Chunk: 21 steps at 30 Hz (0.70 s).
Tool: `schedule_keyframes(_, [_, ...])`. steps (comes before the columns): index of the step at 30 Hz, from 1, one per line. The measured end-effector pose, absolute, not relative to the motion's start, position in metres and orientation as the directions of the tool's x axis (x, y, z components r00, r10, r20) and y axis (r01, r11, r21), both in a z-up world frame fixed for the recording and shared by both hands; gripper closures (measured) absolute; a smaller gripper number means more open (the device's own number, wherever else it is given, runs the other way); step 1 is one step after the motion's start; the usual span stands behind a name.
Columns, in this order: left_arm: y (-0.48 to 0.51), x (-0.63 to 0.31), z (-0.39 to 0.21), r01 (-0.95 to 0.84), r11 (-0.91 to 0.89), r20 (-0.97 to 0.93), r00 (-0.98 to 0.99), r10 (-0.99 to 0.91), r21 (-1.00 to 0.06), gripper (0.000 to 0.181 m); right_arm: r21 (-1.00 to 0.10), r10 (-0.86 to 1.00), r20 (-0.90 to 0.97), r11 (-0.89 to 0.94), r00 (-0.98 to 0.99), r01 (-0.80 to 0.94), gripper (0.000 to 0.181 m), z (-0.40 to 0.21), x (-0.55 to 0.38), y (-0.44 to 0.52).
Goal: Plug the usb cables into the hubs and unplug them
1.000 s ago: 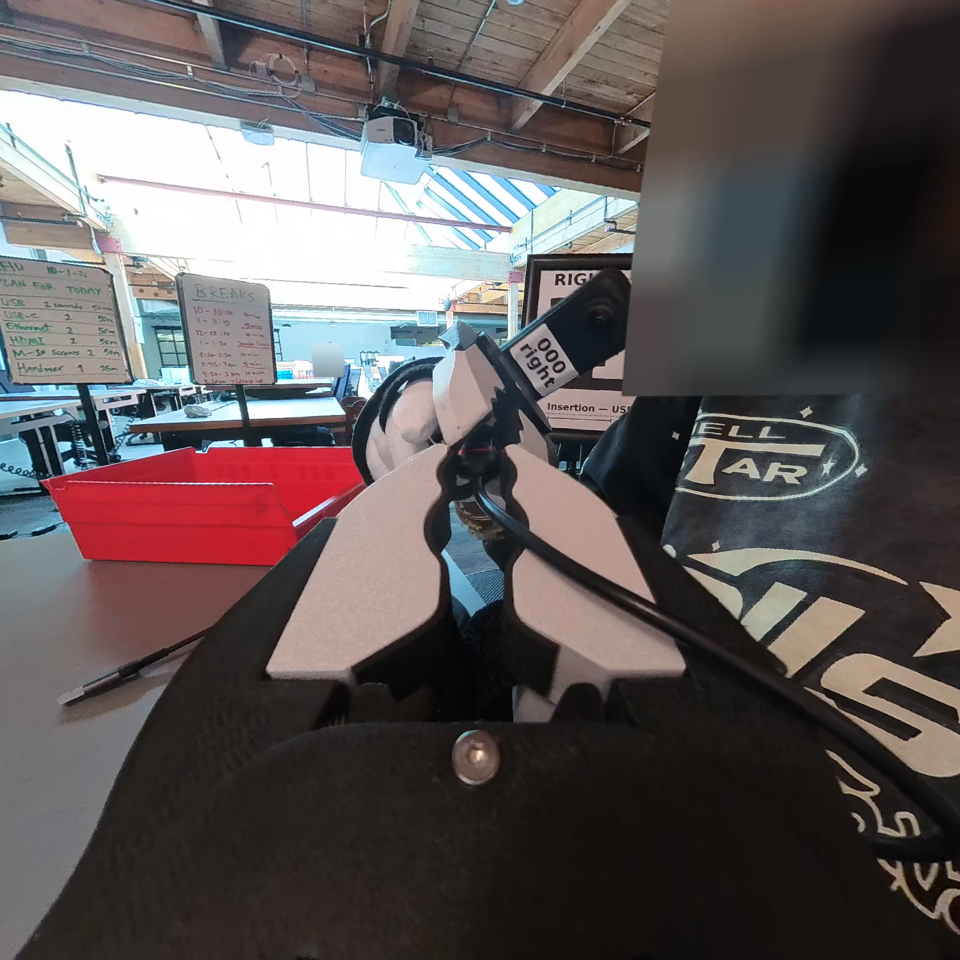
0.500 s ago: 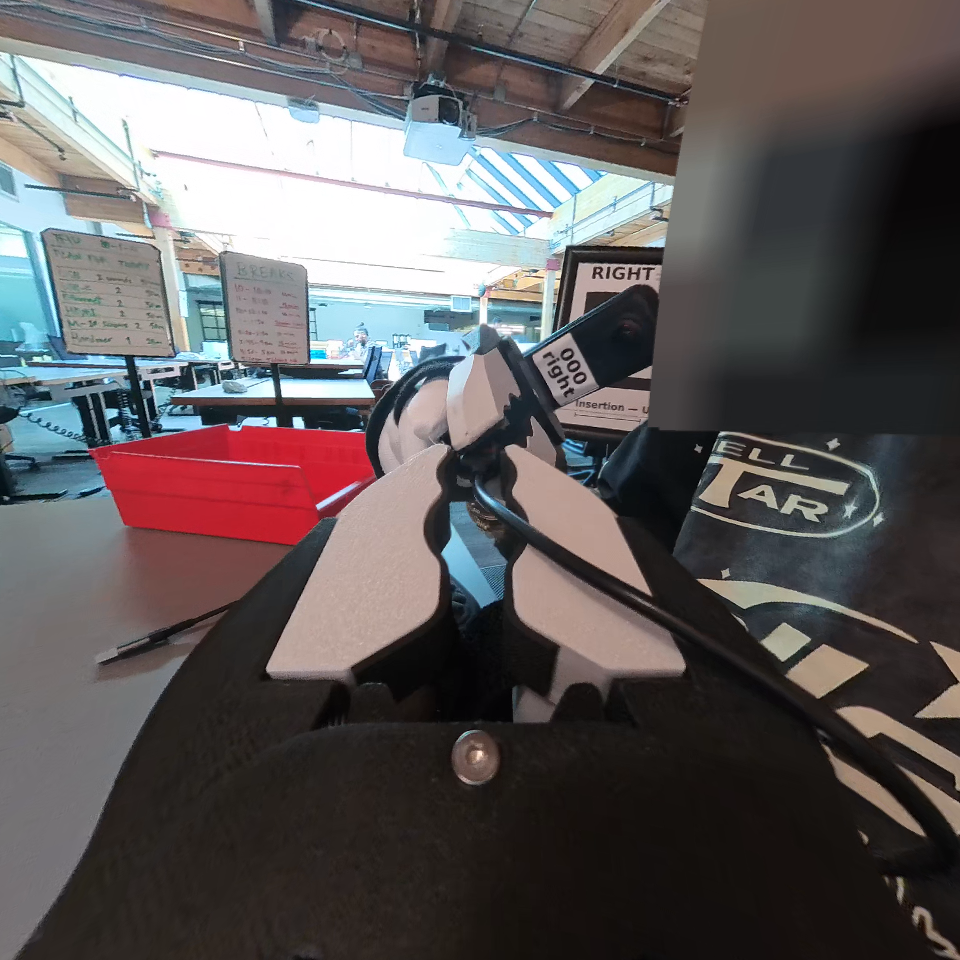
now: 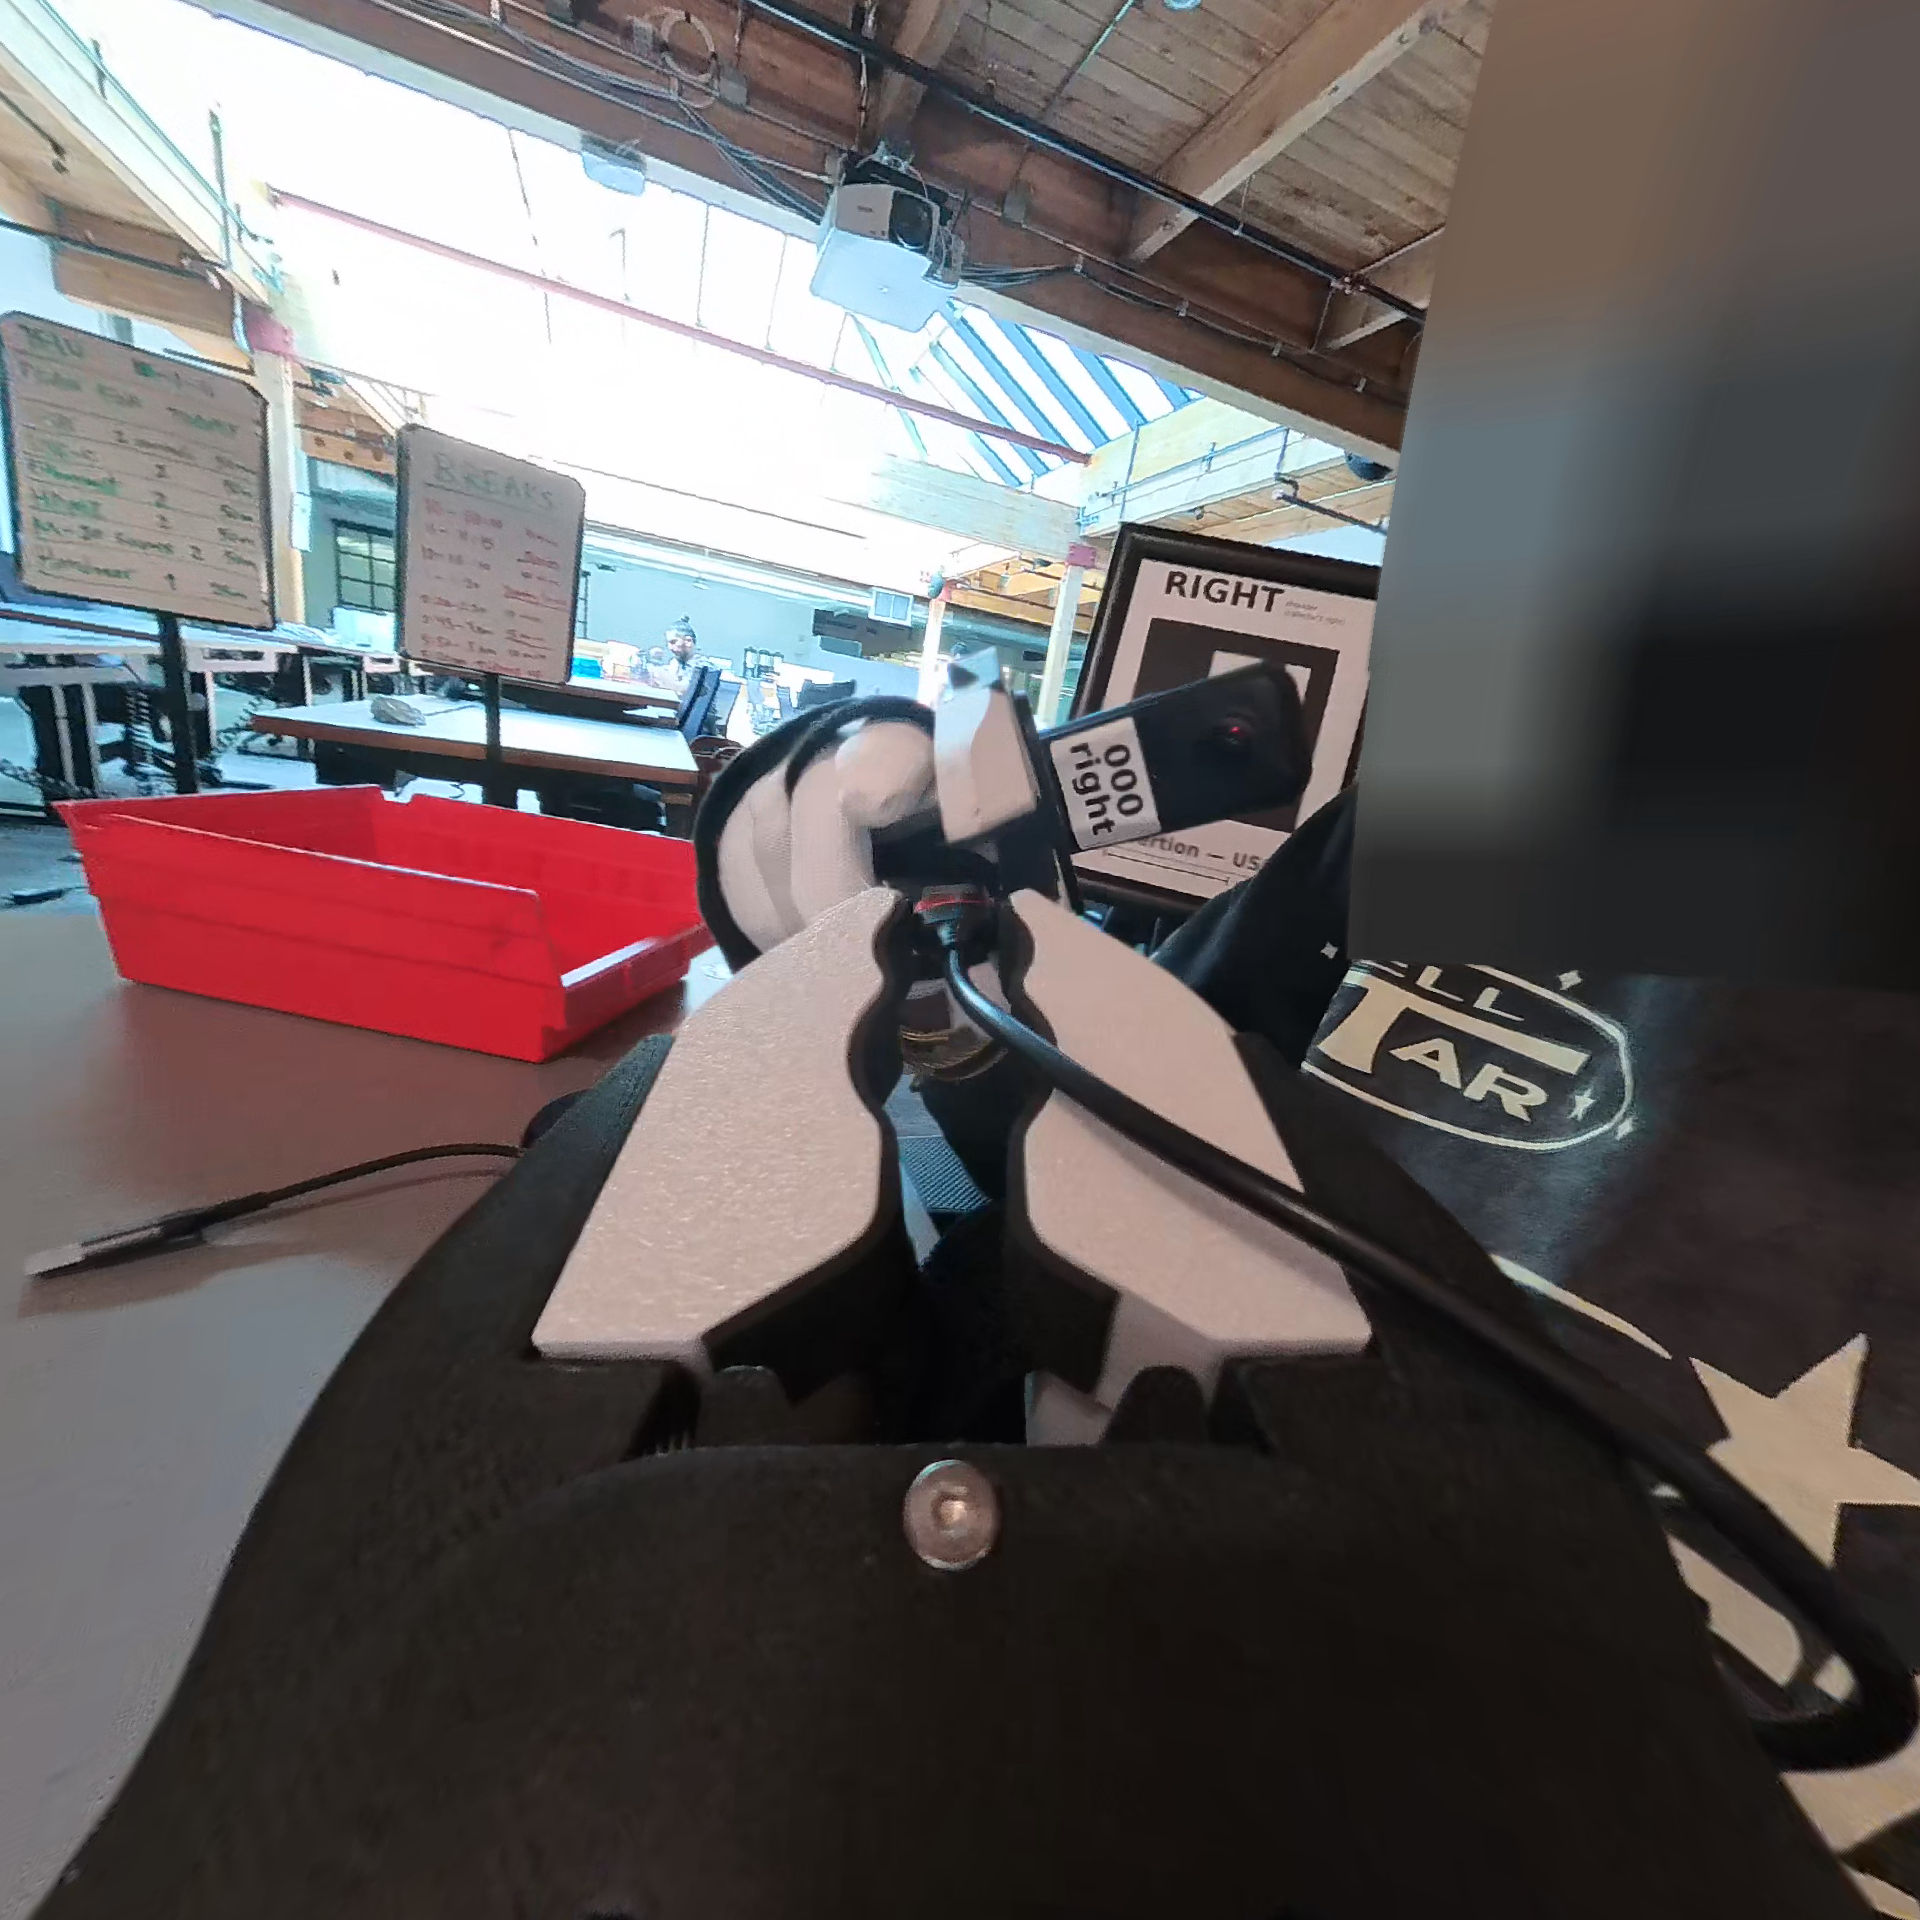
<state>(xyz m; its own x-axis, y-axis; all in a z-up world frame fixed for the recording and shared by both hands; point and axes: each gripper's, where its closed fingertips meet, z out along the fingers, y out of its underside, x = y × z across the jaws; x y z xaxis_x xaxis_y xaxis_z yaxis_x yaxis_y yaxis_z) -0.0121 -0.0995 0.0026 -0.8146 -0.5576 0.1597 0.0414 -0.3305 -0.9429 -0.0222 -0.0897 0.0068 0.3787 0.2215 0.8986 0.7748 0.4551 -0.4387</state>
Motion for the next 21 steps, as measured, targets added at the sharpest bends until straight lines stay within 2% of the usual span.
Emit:
schedule_keyframes(3, [-0.1, -0.015, 0.003, 0.02, -0.36, 0.184, -0.831, -0.524, -0.933, 0.166, -0.38, 0.205, 0.924, 0.421, 0.322, 0.824, 0.173, 0.0, -0.02, -0.086])
schedule_keyframes(5, [-0.099, -0.015, 0.004, 0.021, -0.368, 0.189, -0.83, -0.525, -0.929, 0.166, -0.422, 0.235, 0.906, 0.413, 0.353, 0.807, 0.173, 0.0, -0.02, -0.085])
schedule_keyframes(6, [-0.099, -0.016, 0.006, 0.042, -0.363, 0.173, -0.825, -0.538, -0.931, 0.165, -0.479, 0.272, 0.877, 0.41, 0.397, 0.776, 0.174, 0.001, -0.021, -0.085])
schedule_keyframes(8, [-0.097, -0.018, 0.012, 0.123, -0.329, 0.1, -0.804, -0.586, -0.936, 0.158, -0.66, 0.363, 0.751, 0.39, 0.551, 0.642, 0.173, 0.011, -0.018, -0.083])
schedule_keyframes(10, [-0.094, -0.02, 0.015, 0.229, -0.234, -0.014, -0.744, -0.668, -0.945, 0.155, -0.877, 0.548, 0.48, 0.285, 0.685, 0.387, 0.174, 0.016, -0.017, -0.081])
schedule_keyframes(12, [-0.091, -0.021, 0.019, 0.341, -0.088, -0.161, -0.637, -0.754, -0.936, 0.153, -0.994, 0.724, 0.11, 0.08, 0.681, 0.075, 0.174, 0.019, -0.017, -0.083])
schedule_keyframes(14, [-0.089, -0.022, 0.019, 0.421, 0.095, -0.321, -0.507, -0.8, -0.902, 0.15, -0.969, 0.831, -0.239, -0.174, 0.502, -0.173, 0.173, 0.019, -0.022, -0.091])
schedule_keyframes(15, [-0.088, -0.022, 0.018, 0.442, 0.189, -0.397, -0.443, -0.803, -0.877, 0.15, -0.93, 0.849, -0.351, -0.267, 0.395, -0.251, 0.173, 0.021, -0.023, -0.095])
schedule_keyframes(17, [-0.09, -0.024, 0.014, 0.455, 0.352, -0.529, -0.354, -0.771, -0.818, 0.149, -0.856, 0.824, -0.487, -0.384, 0.289, -0.346, 0.174, 0.02, -0.022, -0.091])
schedule_keyframes(21, [-0.086, -0.021, 0.012, 0.425, 0.525, -0.648, -0.227, -0.727, -0.737, 0.147, -0.773, 0.77, -0.608, -0.517, 0.195, -0.368, 0.174, 0.01, -0.03, -0.085])
